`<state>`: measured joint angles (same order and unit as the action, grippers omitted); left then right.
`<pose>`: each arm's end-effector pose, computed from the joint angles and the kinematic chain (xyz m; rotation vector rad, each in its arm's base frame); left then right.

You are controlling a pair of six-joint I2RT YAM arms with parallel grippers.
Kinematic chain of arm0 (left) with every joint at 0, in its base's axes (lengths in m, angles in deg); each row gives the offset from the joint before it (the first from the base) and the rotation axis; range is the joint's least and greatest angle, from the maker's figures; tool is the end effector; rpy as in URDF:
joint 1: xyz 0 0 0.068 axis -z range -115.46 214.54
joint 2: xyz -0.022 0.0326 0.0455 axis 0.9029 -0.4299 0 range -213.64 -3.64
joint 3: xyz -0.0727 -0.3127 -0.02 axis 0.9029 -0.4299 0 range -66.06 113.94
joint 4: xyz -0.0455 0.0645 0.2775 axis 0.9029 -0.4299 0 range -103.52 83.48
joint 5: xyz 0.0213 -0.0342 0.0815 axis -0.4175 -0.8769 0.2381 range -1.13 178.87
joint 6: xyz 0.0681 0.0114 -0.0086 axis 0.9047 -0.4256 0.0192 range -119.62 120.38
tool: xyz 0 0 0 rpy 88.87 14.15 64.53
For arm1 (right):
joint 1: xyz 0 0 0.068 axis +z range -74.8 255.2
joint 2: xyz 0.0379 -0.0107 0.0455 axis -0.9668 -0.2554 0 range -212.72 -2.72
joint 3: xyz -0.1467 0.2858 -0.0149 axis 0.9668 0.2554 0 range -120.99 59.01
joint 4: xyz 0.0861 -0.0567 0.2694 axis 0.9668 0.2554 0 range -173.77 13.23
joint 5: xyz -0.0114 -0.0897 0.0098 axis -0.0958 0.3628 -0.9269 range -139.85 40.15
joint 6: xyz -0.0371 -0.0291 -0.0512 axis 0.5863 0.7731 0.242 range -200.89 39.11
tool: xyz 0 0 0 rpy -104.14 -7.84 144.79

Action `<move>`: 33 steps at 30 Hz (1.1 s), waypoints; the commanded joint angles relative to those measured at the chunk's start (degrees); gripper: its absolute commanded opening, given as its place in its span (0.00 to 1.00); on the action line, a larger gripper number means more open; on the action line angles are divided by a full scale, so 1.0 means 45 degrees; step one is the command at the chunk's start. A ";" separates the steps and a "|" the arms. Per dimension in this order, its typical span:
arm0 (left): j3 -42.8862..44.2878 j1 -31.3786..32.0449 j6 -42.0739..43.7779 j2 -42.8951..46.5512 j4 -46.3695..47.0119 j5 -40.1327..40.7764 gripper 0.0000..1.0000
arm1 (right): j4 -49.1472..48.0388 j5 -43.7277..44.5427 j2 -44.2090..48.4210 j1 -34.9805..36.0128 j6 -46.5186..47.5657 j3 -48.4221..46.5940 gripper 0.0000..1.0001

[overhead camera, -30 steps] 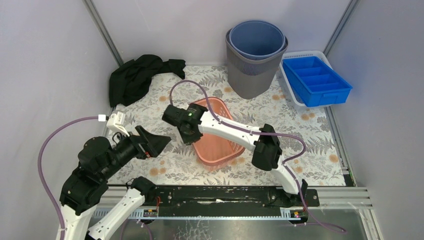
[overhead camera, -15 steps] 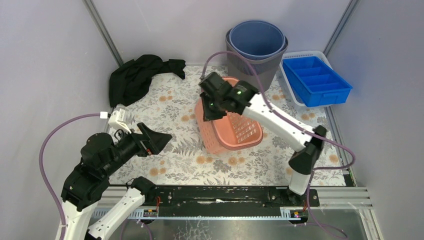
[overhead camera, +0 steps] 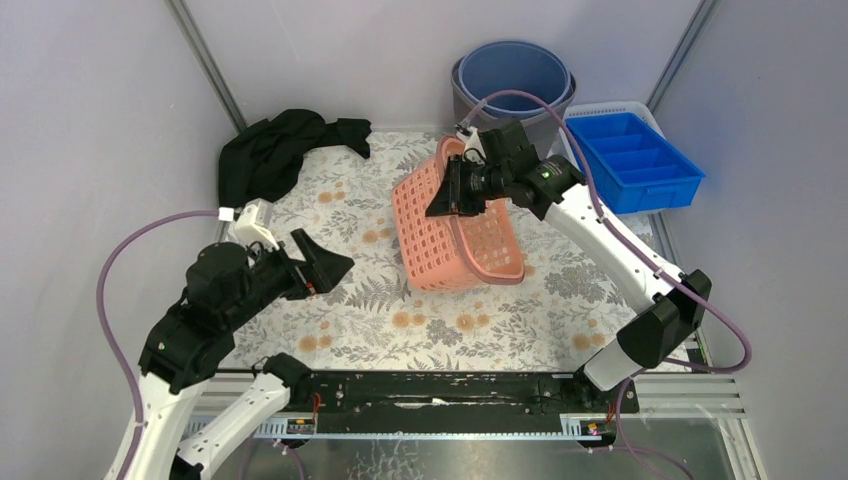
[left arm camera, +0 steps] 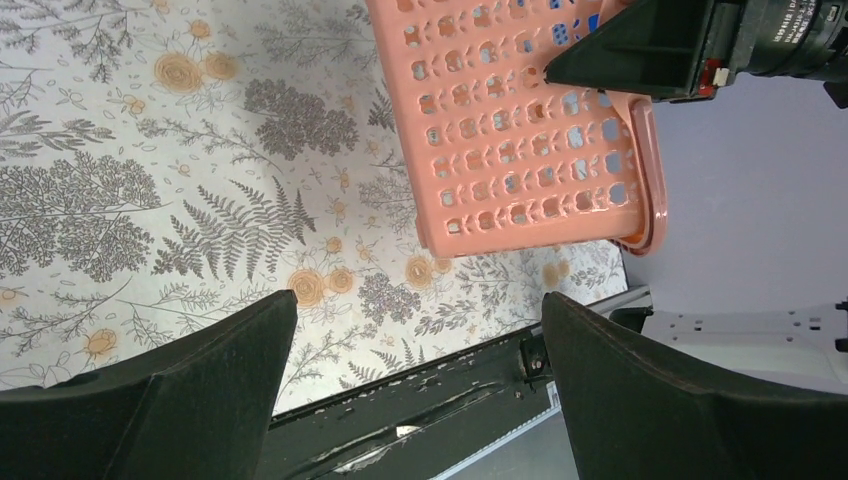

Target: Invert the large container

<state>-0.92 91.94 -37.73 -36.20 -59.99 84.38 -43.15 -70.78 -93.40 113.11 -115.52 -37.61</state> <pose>0.0647 -0.0386 0.4340 -0.1345 2.0225 -0.8219 0.2986 0.2580 0.4434 -0.2939 2.3363 1.0759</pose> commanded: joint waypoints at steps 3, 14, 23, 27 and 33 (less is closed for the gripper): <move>0.0808 0.0084 -0.0113 -0.0349 0.0923 0.0176 1.00 | -0.5325 -0.4487 0.0981 -0.0878 -0.2325 0.2478 0.00; 0.0946 0.0084 0.0183 -0.0615 0.1094 0.0060 1.00 | -1.3698 -0.6525 0.1871 -0.1269 -0.7390 0.6490 0.00; 0.0590 0.0085 -0.0050 -0.1343 0.2421 -0.1068 1.00 | -2.0007 -0.6880 0.1068 -0.1315 -1.1320 0.8543 0.00; 0.0243 0.0084 -0.0213 -0.0860 0.2702 -0.0879 1.00 | -2.4159 -0.6832 0.0162 -0.1354 -1.3984 0.9176 0.00; 0.0383 0.0085 -0.0240 -0.0336 0.2460 -0.0403 1.00 | -2.6843 -0.6443 -0.0947 -0.1354 -1.5721 0.9216 0.00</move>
<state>0.11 91.94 -38.67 -39.41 -52.32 81.25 -145.68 -100.17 -96.74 107.34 -177.46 4.90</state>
